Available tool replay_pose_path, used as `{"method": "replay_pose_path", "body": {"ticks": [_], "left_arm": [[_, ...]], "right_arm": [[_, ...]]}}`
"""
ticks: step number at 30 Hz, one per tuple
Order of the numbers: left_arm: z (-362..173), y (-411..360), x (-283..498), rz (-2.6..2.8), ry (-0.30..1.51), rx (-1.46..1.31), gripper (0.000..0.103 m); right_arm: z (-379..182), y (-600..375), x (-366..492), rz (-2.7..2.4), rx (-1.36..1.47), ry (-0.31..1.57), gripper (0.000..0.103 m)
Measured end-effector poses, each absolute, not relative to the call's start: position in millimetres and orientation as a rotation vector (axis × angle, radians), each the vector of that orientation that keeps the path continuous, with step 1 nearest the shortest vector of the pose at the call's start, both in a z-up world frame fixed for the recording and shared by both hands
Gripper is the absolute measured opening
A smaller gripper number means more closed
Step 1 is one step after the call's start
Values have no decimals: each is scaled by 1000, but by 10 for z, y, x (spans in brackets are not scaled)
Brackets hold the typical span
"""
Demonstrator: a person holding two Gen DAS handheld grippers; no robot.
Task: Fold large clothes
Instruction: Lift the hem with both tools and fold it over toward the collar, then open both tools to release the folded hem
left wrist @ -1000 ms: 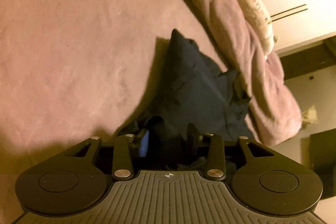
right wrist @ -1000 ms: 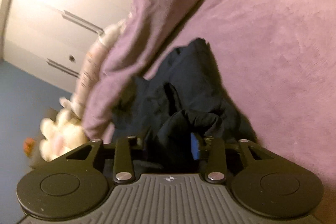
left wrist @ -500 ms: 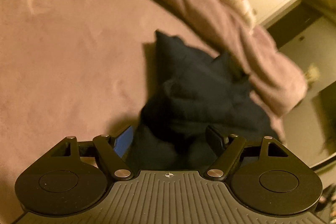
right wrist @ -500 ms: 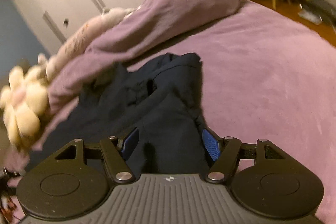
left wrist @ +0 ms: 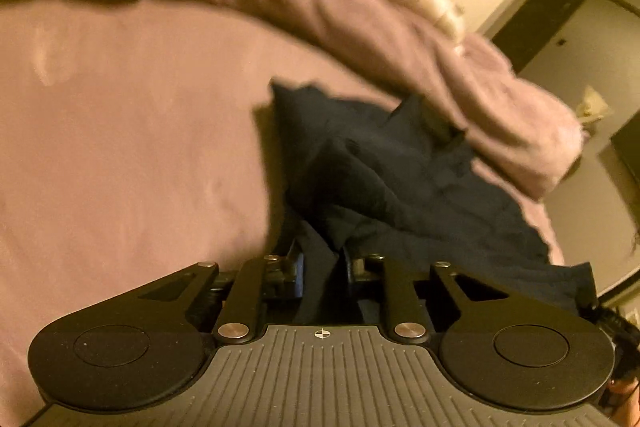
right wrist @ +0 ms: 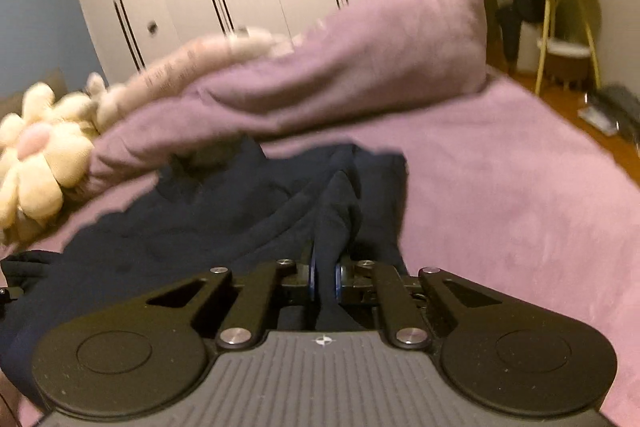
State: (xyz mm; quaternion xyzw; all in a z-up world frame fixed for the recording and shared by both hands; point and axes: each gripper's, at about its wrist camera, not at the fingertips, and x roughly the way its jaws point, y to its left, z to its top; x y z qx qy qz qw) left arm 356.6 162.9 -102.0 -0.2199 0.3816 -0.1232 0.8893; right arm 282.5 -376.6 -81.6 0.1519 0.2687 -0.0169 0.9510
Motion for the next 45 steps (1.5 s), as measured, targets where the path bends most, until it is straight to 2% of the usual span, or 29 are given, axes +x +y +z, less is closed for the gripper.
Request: {"method": "replay_pose_path", "body": {"ticks": [4,7,13,18,23,25,26,27,31,33,35,39,43,45], "left_arm": [[-544,1625,3602,-254,687,-429,20],[-251,1446,3822,-216,596,-352,20],[-28,1105,4764,-67,513,-329,20],[-282,699,5413,77,451,-287,21],[-1092,405,5723,202,514,-157,25],[-1370,387,5769,228,537,-118,30],[-1470,409,5783,234,538,-130,36],[-1556,459,5783,234,541,-161,43],[-1734,595,5880,235,574,-228,57],[-1768,625,5895,251,594,-247,73],[-1743,690,5899,247,618,-283,75],[-1509,850,5729,216,646,-320,75],[-1127,744,5190,138,540,-280,76],[-1029,595,4915,47,478,-294,91]], "right_arm": [[-474,-3741,2853,-48,283,445,8],[-251,-3754,3184,-88,279,388,8],[-42,-3746,4186,-212,274,343,8],[-254,-3689,4891,-336,259,344,8],[-946,-3623,5238,-400,191,420,8],[-1182,-3583,5272,-397,131,440,9],[-1291,-3595,5279,-400,124,442,10],[-1364,-3631,5287,-397,137,448,10],[-1627,-3821,5460,-384,236,532,15],[-1665,-3832,5500,-377,261,561,17],[-1638,-3851,5508,-364,272,577,18],[-1439,-3887,5247,-336,339,492,26],[-1137,-3649,4702,-191,409,364,34],[-1140,-3393,4545,-24,522,372,40]]}}
